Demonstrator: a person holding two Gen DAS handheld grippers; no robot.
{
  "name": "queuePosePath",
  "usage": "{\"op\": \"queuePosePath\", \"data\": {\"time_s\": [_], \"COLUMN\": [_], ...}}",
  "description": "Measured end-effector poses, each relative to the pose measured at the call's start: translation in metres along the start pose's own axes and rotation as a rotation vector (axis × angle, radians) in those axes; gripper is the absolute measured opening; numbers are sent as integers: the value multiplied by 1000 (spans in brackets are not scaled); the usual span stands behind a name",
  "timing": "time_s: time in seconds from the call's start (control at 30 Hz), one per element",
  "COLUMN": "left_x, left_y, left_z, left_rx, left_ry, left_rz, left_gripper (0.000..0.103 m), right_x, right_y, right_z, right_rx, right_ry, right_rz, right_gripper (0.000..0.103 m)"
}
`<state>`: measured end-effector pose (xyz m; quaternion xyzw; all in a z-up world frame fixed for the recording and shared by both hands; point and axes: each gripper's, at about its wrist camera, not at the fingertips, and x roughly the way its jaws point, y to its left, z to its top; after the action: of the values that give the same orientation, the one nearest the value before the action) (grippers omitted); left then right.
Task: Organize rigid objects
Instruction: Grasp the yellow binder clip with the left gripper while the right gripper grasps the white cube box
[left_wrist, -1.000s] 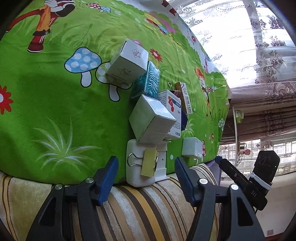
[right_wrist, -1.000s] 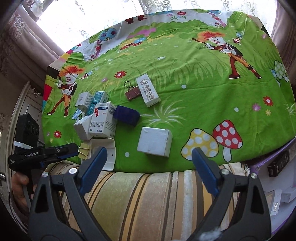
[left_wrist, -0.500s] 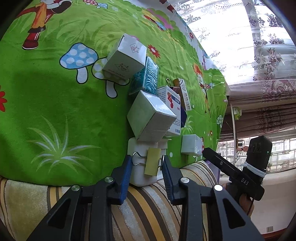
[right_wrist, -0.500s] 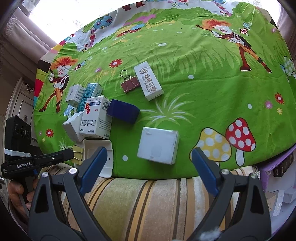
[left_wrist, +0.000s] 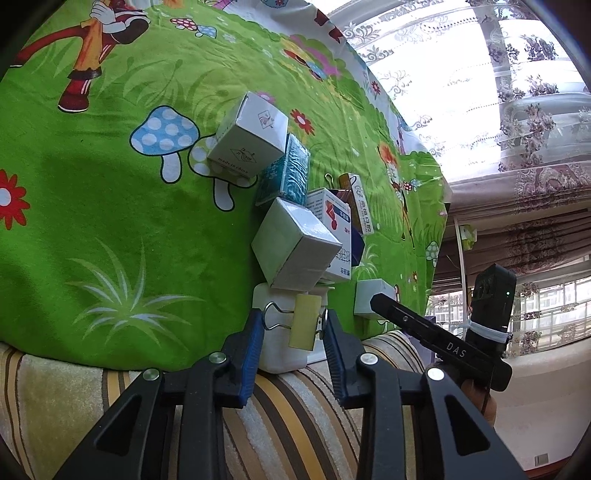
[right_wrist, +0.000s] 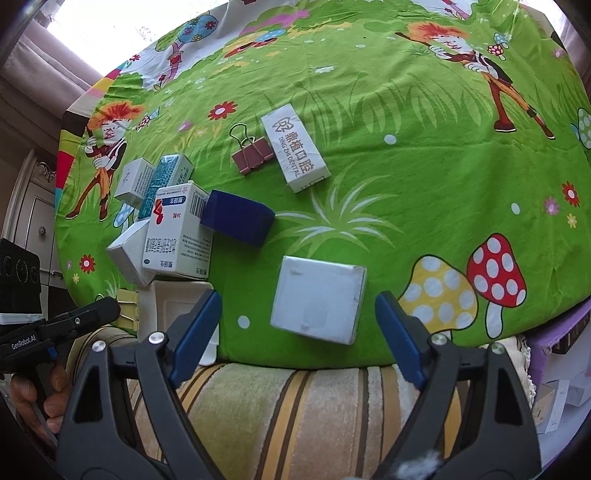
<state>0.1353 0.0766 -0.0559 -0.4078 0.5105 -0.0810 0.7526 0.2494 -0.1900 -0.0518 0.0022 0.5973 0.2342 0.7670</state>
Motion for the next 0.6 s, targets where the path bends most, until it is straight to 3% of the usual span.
{"op": "queuePosePath", "data": {"time_s": [0.23, 0.4, 0.6], "left_x": [-10, -13, -18], "left_y": [-13, -24, -40], "left_z": [-5, -9, -17], "left_rx": [38, 59, 92], "left_ry": [-44, -63, -84], "left_rz": [12, 12, 13], "left_gripper": [33, 33, 33], "right_x": [11, 7, -16], "right_y": [-1, -1, -3], "right_z": [0, -1, -9], "right_rx": [-3, -2, -4], "right_ry": [37, 19, -62], "right_rz": [-15, -4, -4], "right_gripper": [56, 56, 56]}}
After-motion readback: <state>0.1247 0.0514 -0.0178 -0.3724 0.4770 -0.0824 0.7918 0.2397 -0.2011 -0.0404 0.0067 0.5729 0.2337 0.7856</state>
